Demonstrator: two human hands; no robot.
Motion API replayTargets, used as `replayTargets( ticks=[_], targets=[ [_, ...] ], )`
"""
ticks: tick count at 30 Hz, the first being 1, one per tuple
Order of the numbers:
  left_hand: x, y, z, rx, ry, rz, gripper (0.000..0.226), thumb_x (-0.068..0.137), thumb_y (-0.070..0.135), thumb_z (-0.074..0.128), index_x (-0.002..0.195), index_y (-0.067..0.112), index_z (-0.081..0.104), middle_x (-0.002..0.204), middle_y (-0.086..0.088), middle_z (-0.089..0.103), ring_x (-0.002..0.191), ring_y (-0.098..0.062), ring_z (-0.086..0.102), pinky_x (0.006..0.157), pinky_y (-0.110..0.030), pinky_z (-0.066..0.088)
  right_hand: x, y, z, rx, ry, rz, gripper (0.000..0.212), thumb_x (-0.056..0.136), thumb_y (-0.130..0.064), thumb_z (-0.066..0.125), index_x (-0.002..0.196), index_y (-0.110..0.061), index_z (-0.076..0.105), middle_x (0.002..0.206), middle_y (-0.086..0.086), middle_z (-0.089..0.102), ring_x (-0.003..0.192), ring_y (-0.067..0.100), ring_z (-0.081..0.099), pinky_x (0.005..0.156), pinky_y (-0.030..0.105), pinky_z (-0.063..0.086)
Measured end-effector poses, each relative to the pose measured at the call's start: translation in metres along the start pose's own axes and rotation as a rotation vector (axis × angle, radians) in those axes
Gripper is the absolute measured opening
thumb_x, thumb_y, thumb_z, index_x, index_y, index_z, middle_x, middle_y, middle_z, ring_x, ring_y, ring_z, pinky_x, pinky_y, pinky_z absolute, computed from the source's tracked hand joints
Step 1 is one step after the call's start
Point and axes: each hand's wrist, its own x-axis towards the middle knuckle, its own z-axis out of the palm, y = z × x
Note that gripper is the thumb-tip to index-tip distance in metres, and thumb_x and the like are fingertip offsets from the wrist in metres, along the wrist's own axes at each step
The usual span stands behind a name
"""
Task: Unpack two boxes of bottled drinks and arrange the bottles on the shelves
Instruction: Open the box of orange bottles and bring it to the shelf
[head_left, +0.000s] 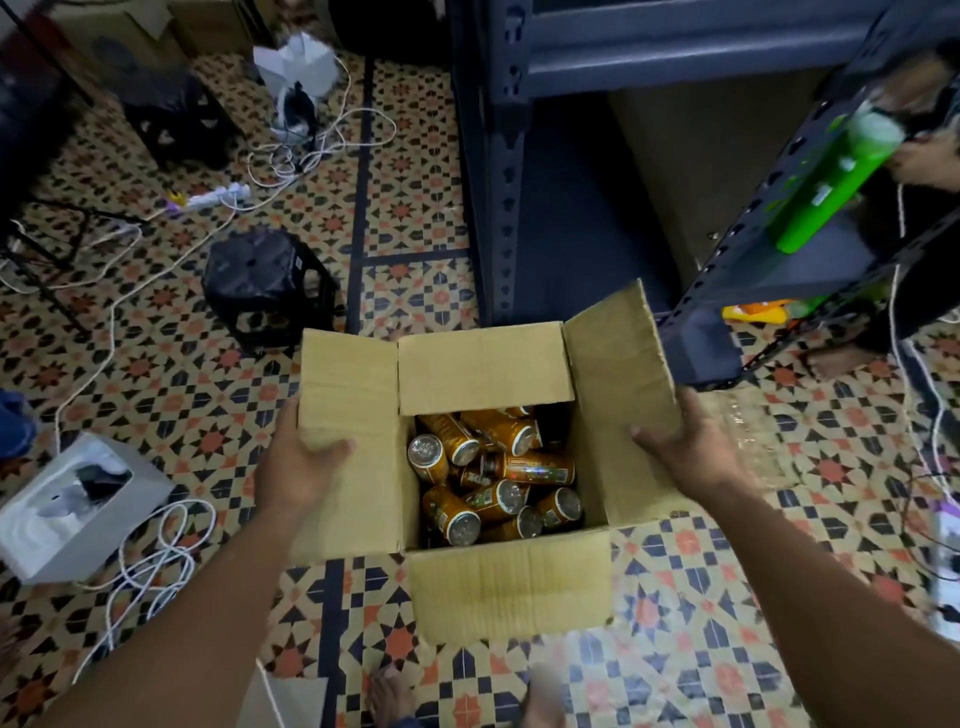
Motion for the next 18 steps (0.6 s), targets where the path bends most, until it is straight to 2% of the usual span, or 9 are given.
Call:
replayTargets(
  ticks=[2,4,5,8,12,16,18],
  targets=[
    [-0.005,0.004,-0.005,-0.017,-0.066,0.044,0.09,0.087,0.018,0.078,0.154,0.046,0.025,0.134,0.013,0.053,0.121,-0.018,0.052,0.102,-0.041,0.043,-0.004,-0.006,-0.006,0.015,-0.067,-0.041,0.085,0.093,-0.033,0.075,0.158,-0.046,0.021,0.129,-0.006,0.06,0.105,0.025,0.065,0.09,0.051,0.058],
    [-0.01,0.006,-0.007,-0.017,-0.133,0.036,0.101,0.088,0.017,0.077,0.158,0.047,0.011,0.14,0.014,0.047,0.125,-0.016,0.047,0.108,-0.041,0.04,-0.007,-0.01,-0.009,-0.026,-0.13,-0.067,0.095,0.097,-0.03,0.069,0.156,-0.058,0.0,0.135,-0.007,0.053,0.11,0.027,0.063,0.093,0.053,0.057],
    [-0.012,0.006,-0.007,-0.012,-0.157,0.028,0.105,0.088,0.018,0.078,0.158,0.048,0.005,0.145,0.012,0.045,0.128,-0.017,0.046,0.111,-0.043,0.038,-0.009,-0.011,-0.009,-0.043,-0.146,-0.071,0.096,0.099,-0.029,0.067,0.154,-0.061,-0.005,0.138,-0.003,0.054,0.111,0.029,0.063,0.094,0.054,0.056],
    [-0.012,0.006,-0.007,0.012,-0.173,0.02,0.109,0.087,0.022,0.079,0.157,0.052,0.0,0.153,0.007,0.044,0.134,-0.021,0.047,0.114,-0.049,0.038,-0.008,-0.013,-0.01,-0.07,-0.148,-0.093,0.091,0.101,-0.028,0.063,0.154,-0.061,-0.004,0.146,0.004,0.055,0.113,0.03,0.063,0.096,0.055,0.055],
    [-0.008,0.007,-0.006,-0.015,-0.202,0.025,0.103,0.087,0.02,0.078,0.156,0.05,0.009,0.147,0.007,0.05,0.13,-0.02,0.051,0.111,-0.051,0.041,-0.002,-0.018,-0.007,-0.028,-0.136,-0.091,0.082,0.102,-0.023,0.063,0.158,-0.045,0.008,0.15,0.005,0.053,0.105,0.023,0.061,0.096,0.05,0.055],
    [0.004,0.01,-0.007,-0.025,-0.226,0.055,0.104,0.087,0.016,0.078,0.156,0.049,0.008,0.15,0.007,0.045,0.132,-0.018,0.048,0.113,-0.053,0.039,0.009,-0.02,-0.008,-0.128,-0.122,-0.138,0.096,0.099,-0.026,0.066,0.159,-0.05,-0.005,0.155,0.006,0.047,0.111,0.028,0.061,0.092,0.046,0.054],
    [0.009,0.011,-0.007,-0.023,-0.229,0.058,0.109,0.086,0.016,0.079,0.156,0.05,0.003,0.152,0.008,0.041,0.133,-0.018,0.045,0.114,-0.053,0.038,0.015,-0.023,-0.008,-0.14,-0.119,-0.142,0.099,0.098,-0.027,0.068,0.158,-0.053,-0.006,0.157,0.006,0.044,0.117,0.031,0.06,0.094,0.048,0.054]
  ],
)
